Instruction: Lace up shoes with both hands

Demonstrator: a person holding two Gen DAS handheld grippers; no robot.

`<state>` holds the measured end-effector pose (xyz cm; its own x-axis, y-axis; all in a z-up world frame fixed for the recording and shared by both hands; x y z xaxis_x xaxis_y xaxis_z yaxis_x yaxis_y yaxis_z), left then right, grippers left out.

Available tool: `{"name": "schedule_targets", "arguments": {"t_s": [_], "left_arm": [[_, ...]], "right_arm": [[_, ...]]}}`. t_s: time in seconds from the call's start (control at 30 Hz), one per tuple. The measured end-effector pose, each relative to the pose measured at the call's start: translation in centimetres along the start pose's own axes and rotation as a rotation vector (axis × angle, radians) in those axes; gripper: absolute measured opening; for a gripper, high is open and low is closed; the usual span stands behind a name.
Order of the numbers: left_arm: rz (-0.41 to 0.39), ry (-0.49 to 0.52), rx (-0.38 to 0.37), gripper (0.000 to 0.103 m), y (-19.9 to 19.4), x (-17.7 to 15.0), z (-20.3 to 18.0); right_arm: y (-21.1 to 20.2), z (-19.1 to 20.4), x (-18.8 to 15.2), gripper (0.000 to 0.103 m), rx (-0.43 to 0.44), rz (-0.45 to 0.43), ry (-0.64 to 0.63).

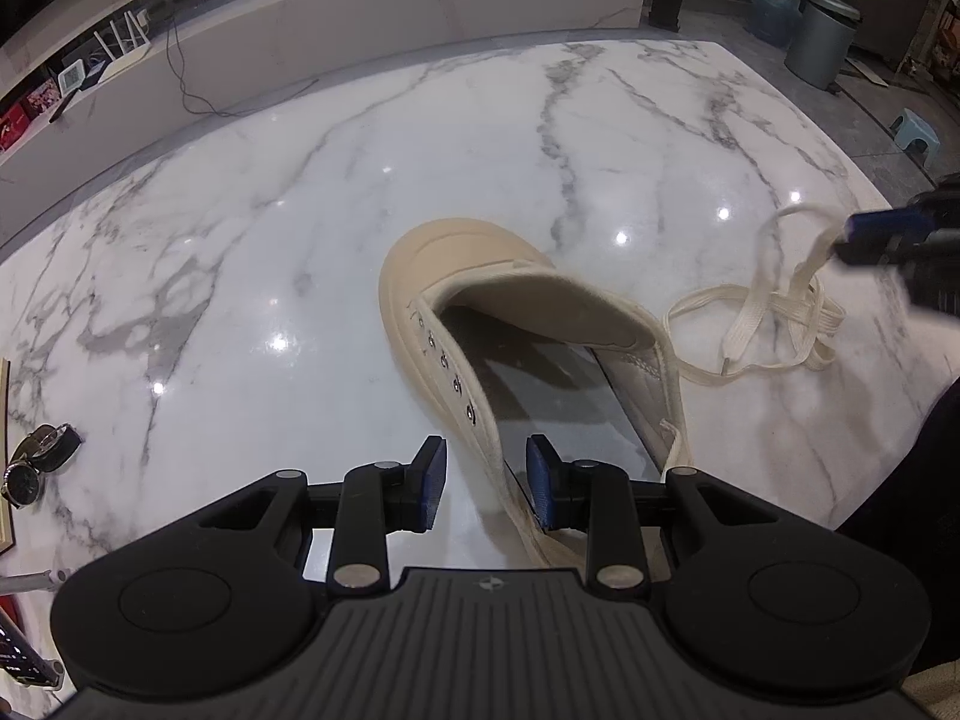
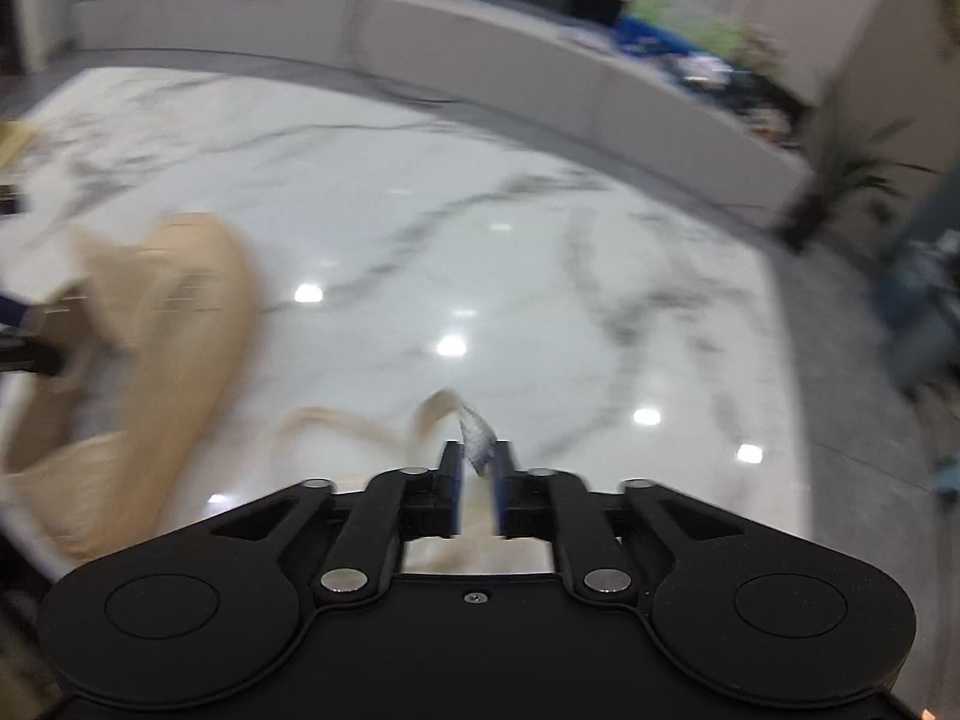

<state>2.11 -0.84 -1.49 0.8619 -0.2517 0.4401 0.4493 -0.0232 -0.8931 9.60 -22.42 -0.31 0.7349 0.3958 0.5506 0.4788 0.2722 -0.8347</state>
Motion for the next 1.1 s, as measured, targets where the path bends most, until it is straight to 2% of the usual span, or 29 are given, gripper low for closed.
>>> {"name": "schedule_targets", "arguments": {"t_s": [0.2, 0.33, 0.47, 0.6, 0.67, 0.7, 0.77, 0.93, 1.1], "left_arm": [[-0.015, -0.004, -0.001, 0.022, 0.0, 0.2, 0.1], [-0.020, -0.008, -0.007, 0.020, 0.1, 0.2, 0.3], [-0.023, -0.018, -0.008, 0.020, 0.2, 0.3, 0.8], [-0.030, -0.030, -0.025, 0.012, 0.4, 0.3, 1.0], [-0.035, -0.035, -0.035, 0.012, 0.5, 0.3, 1.0], [-0.036, -0.037, -0.038, 0.011, 0.5, 0.3, 1.1], [-0.039, -0.039, -0.044, 0.009, 0.6, 0.3, 1.2], [-0.047, -0.038, -0.059, 0.008, 0.6, 0.1, 1.3], [-0.048, -0.028, -0.085, 0.007, 0.3, -0.1, 0.9]], "right_arm": [[-0.4, 4.3, 0.4, 0.027, 0.194, 0.009, -0.068], [0.0, 7.1, 0.5, 0.028, 0.269, 0.029, -0.102], [1.0, 8.0, 0.9, 0.028, 0.293, 0.049, -0.092], [2.2, 8.1, 1.4, 0.028, 0.309, 0.066, -0.047], [2.6, 8.1, 1.4, 0.019, 0.299, 0.066, -0.036], [2.9, 8.0, 1.5, 0.005, 0.304, 0.065, -0.022], [3.1, 7.9, 1.5, 0.004, 0.324, 0.066, 0.002], [2.6, 8.1, 1.0, 0.002, 0.293, 0.050, -0.013], [1.9, 8.1, 0.2, 0.002, 0.295, 0.076, -0.021]]}}
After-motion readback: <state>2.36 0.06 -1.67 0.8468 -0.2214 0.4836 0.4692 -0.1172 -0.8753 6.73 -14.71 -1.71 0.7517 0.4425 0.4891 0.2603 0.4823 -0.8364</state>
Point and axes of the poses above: each gripper's, at about its wrist camera, not at the fingertips, and y roughly the way its jaws point, z to its left, x to its top, the point moved 1 cm from there along y, roughly the way its jaws point, and after that the axes turned 10 degrees about y, right-handed, at the moved point
